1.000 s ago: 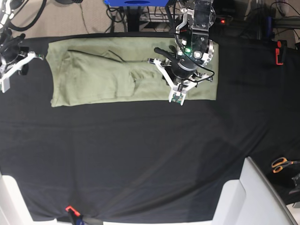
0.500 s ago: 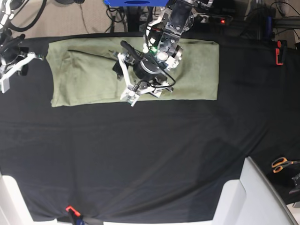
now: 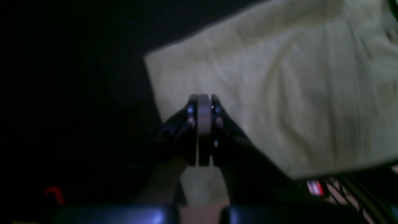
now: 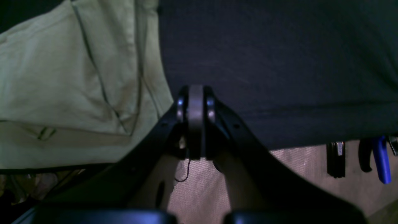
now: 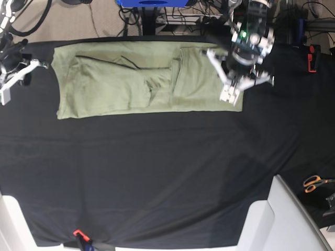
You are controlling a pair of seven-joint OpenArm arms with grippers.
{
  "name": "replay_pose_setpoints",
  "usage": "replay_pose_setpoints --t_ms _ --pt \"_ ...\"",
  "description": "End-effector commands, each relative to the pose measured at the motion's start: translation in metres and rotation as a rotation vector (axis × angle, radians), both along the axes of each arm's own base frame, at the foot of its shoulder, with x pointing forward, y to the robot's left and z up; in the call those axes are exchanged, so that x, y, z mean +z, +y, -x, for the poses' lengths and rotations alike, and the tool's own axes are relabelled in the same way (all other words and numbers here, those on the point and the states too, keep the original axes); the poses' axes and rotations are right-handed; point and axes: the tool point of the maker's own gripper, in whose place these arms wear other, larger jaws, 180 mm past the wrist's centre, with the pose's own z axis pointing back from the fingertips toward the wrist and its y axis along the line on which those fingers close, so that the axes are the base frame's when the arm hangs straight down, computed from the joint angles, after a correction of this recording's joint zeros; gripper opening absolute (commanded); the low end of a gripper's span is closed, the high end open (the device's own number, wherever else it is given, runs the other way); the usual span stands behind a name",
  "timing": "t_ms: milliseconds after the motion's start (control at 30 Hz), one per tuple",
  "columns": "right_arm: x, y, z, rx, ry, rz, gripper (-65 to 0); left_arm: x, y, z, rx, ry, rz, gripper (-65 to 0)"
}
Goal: Fold the T-shirt properly
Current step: 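Release the shirt and raise the left gripper away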
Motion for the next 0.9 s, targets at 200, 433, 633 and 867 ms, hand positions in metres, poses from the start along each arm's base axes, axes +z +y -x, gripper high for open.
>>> replay_pose_setpoints --t_ms 200,433,633,867 --pt "0.009 -0.003 -0.006 0.007 -0.035 0.014 -63.5 0.002 0.026 0.018 0.027 -0.013 -0.082 -65.0" --pt "0.008 -0.003 -0.006 0.004 -0.035 0.013 -63.5 -0.016 0.009 0.023 0.02 0.028 -0.023 -65.0" --pt "0.008 -0.003 -0.006 0.004 -0.035 0.013 -63.5 -0.055 -0.008 0.039 0.009 0.136 0.013 -65.0" --pt "0.008 -0.003 -0.006 0.004 -0.035 0.013 -63.5 -0.043 -0.02 0.029 -0.019 0.094 0.028 -65.0"
